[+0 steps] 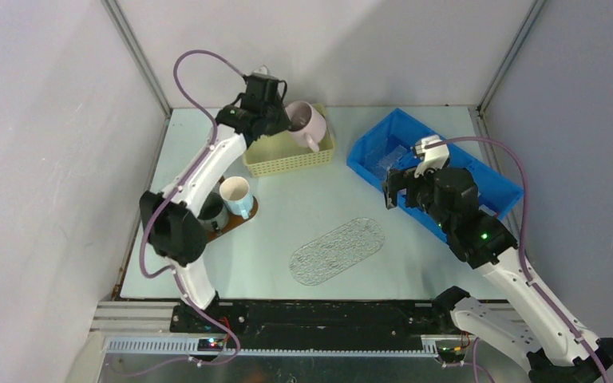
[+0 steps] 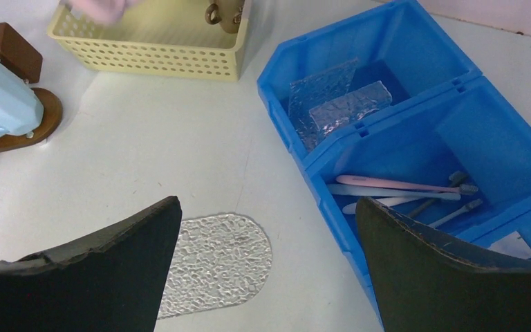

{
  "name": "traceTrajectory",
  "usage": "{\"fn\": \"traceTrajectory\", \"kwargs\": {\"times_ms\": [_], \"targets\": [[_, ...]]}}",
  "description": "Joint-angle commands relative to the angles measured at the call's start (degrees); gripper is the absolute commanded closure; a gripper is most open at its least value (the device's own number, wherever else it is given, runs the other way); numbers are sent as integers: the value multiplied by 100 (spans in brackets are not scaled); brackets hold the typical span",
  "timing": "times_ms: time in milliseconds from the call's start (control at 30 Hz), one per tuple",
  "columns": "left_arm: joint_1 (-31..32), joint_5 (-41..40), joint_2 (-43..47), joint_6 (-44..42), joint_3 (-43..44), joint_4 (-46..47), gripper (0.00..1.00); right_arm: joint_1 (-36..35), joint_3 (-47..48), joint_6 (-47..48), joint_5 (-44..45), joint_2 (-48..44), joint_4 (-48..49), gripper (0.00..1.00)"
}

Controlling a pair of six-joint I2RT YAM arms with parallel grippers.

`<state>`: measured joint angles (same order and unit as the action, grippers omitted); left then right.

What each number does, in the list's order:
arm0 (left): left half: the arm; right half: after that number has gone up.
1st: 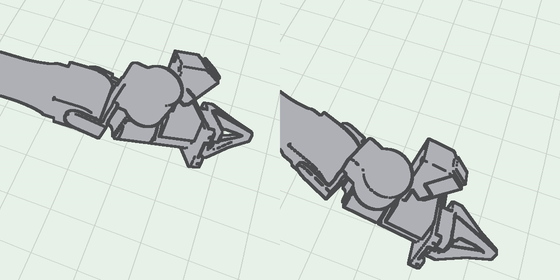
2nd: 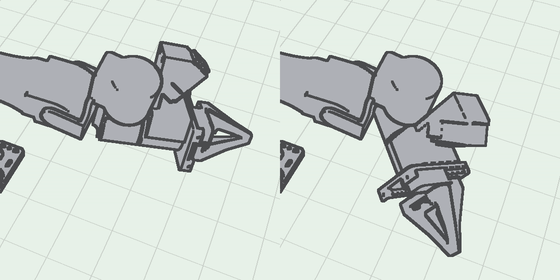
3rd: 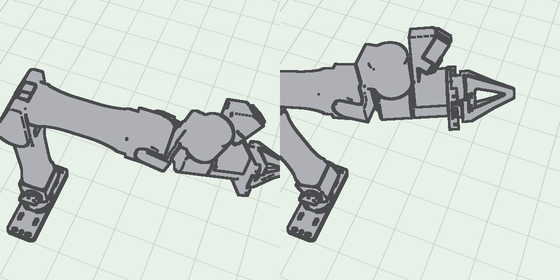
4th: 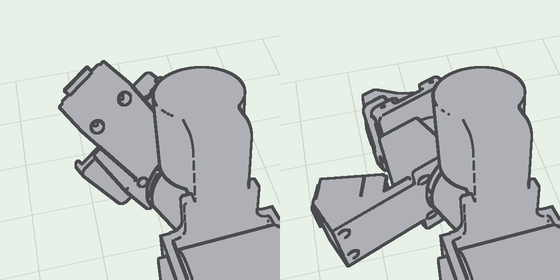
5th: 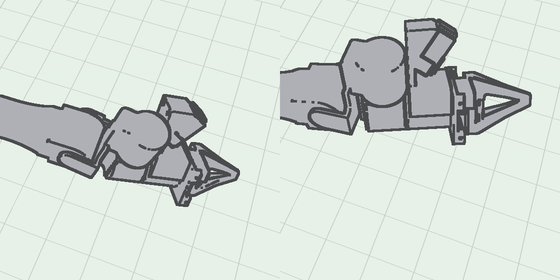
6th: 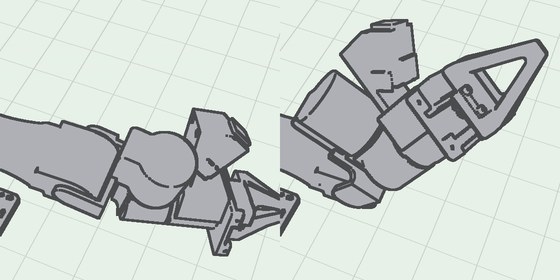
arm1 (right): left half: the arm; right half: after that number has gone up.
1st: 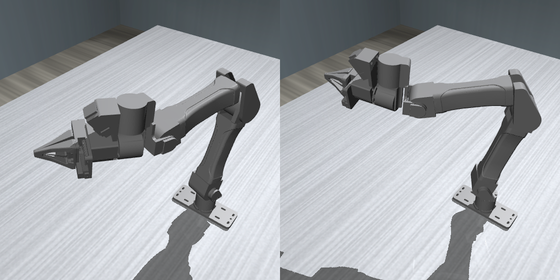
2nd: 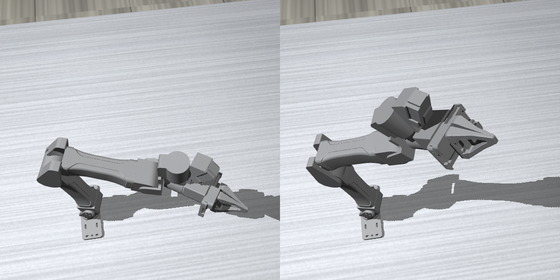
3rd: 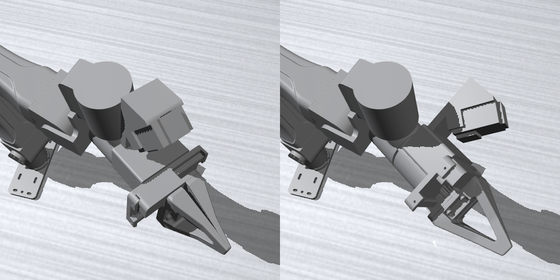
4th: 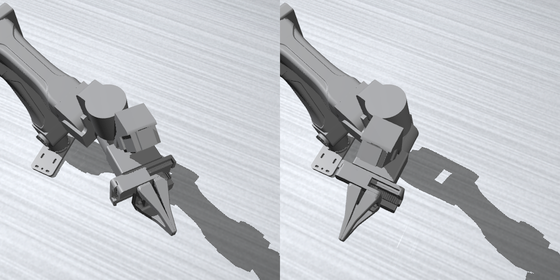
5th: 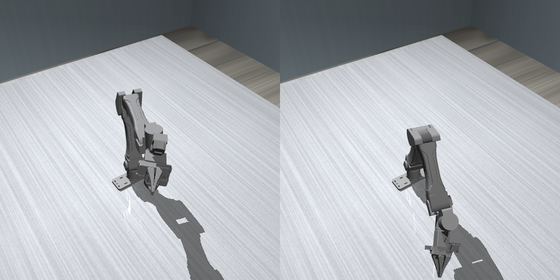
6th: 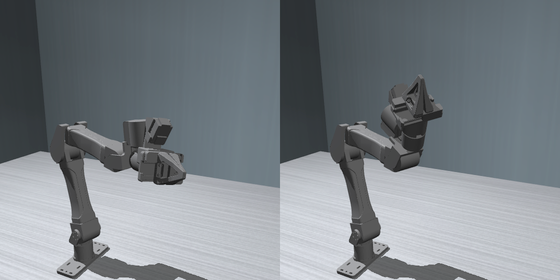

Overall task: Prepare toiletry sets of a toothbrush and toothpaste on the tray
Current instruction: Pick up the cup from the storage box, then place the cup on the tray.

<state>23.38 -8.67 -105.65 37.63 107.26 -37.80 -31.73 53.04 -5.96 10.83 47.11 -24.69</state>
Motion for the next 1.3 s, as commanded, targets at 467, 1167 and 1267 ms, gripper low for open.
{"fn": "traceTrajectory", "kwargs": {"times_ms": [467,1167,1267], "targets": [[2290,-274,1723,903,-3209,1006,99,-23,250,-1141,30,227,-851,1],[3625,-1291,1321,1442,-4324,1444,92,-1240,-158,-2664,185,1351,-1143,4],[3700,-1305,1324,1495,-4441,1514,87,-1282,-340,-2923,178,1323,-992,6]]}}
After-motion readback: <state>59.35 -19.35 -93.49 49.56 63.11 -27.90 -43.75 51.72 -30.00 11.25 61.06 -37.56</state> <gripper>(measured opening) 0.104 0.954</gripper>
